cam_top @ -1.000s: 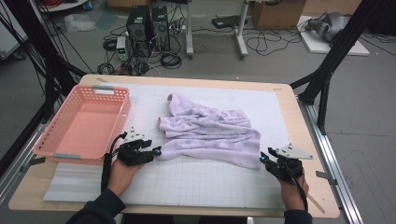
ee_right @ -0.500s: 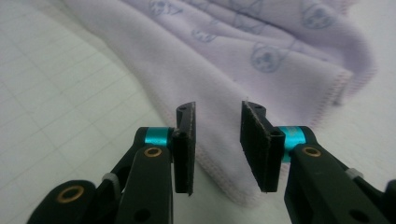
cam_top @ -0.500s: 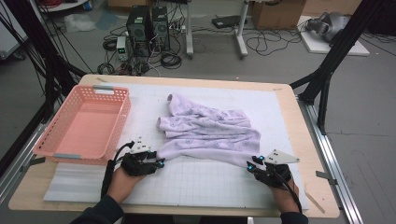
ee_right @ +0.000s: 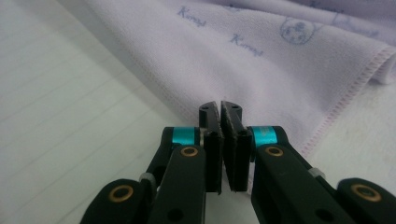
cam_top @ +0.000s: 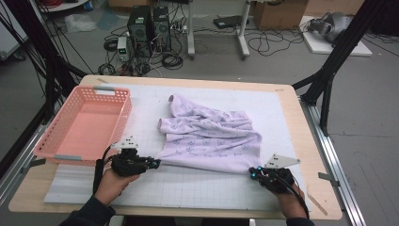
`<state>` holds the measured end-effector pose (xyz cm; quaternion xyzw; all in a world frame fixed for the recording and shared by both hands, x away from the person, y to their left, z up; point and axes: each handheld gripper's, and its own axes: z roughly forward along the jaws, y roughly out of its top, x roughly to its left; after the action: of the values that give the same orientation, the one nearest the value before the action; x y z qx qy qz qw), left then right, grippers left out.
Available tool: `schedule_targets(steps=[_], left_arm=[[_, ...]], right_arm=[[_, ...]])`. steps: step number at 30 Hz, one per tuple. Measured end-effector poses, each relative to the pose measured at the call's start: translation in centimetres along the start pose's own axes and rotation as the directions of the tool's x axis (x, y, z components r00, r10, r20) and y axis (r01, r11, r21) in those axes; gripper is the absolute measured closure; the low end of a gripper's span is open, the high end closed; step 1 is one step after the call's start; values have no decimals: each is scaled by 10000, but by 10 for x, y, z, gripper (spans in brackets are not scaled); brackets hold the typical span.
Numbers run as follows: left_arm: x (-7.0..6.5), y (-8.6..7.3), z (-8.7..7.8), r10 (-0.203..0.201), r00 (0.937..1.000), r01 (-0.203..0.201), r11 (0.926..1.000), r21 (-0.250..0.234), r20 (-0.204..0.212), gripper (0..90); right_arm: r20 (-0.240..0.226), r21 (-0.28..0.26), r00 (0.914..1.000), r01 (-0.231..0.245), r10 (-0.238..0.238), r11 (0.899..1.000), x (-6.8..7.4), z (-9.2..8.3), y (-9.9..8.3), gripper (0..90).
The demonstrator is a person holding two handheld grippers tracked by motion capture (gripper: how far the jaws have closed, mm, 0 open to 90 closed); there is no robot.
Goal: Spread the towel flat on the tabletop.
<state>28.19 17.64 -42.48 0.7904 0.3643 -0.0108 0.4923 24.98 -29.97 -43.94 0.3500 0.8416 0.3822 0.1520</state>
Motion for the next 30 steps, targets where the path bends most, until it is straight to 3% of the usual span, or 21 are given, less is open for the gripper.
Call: schedule_targets(steps=[2,5,7,10,11,12,14,16,20,23,24,25,26,27,28,29,30], left_arm=[[-5,-3,-4,-123,9990,100,9985,539,436,843],[-14,-12,-6,-2,9963,-137,9869,1608,859,836],[-18,-16,-8,212,9973,-339,9820,1859,703,805],[-15,-15,-12,561,9981,-522,9889,1388,-241,595],[-13,-14,-13,597,9958,-519,9926,1100,-688,523],[-12,-13,-13,664,9915,-573,9949,828,-1117,509],[-10,-10,-8,680,9866,-641,9975,309,-1481,478],[-8,-7,1,563,9831,-572,9984,1,-1742,477],[-7,-2,28,704,9763,-669,9975,242,-2048,477],[-6,0,50,917,9730,-780,9944,718,-2119,470],[-8,1,52,1136,9678,-1006,9926,685,-2246,464],[-9,2,54,1395,9588,-1220,9889,846,-2476,489],[-11,2,54,1701,9418,-1486,9844,945,-2901,574],[-11,2,54,1947,9315,-1741,9803,933,-3072,690],[-8,2,54,1819,9385,-1648,9829,821,-2936,819],[-6,3,53,1779,9369,-1608,9837,809,-3009,855],[-5,4,54,1766,9217,-1612,9842,730,-3455,861]], right_arm=[[-227,-32,9997,58,-58,10000,6,-11,-4,873],[-446,200,9989,120,-111,9997,16,-27,-12,872],[-622,368,9979,212,-189,9991,22,-37,-18,873],[-528,788,9984,229,-188,9966,25,-47,-26,862],[-540,567,9985,112,-82,9983,23,-50,-28,838],[-507,217,9986,-121,132,9997,21,-52,-30,793],[-286,-511,9989,-388,373,9979,17,-54,-31,691],[57,-952,9967,-796,805,9923,12,-53,-29,669],[1462,-766,9819,-1100,1203,9910,3,-44,-23,646],[1830,-473,9742,-1255,1321,9910,-3,-29,-21,583],[1912,-345,9719,-1332,1374,9905,-4,-24,-20,562],[2056,-186,9698,-1302,1312,9913,-6,-19,-19,558],[2006,-60,9714,-1287,1273,9917,-8,-14,-19,553],[1932,41,9724,-1341,1308,9910,-10,-10,-18,549],[1892,-150,9705,-1490,1492,9887,-12,-8,-18,586],[1702,-189,9707,-1690,1697,9854,-15,-5,-16,661],[1558,-251,9711,-1792,1809,9835,-16,-4,-15,783]])
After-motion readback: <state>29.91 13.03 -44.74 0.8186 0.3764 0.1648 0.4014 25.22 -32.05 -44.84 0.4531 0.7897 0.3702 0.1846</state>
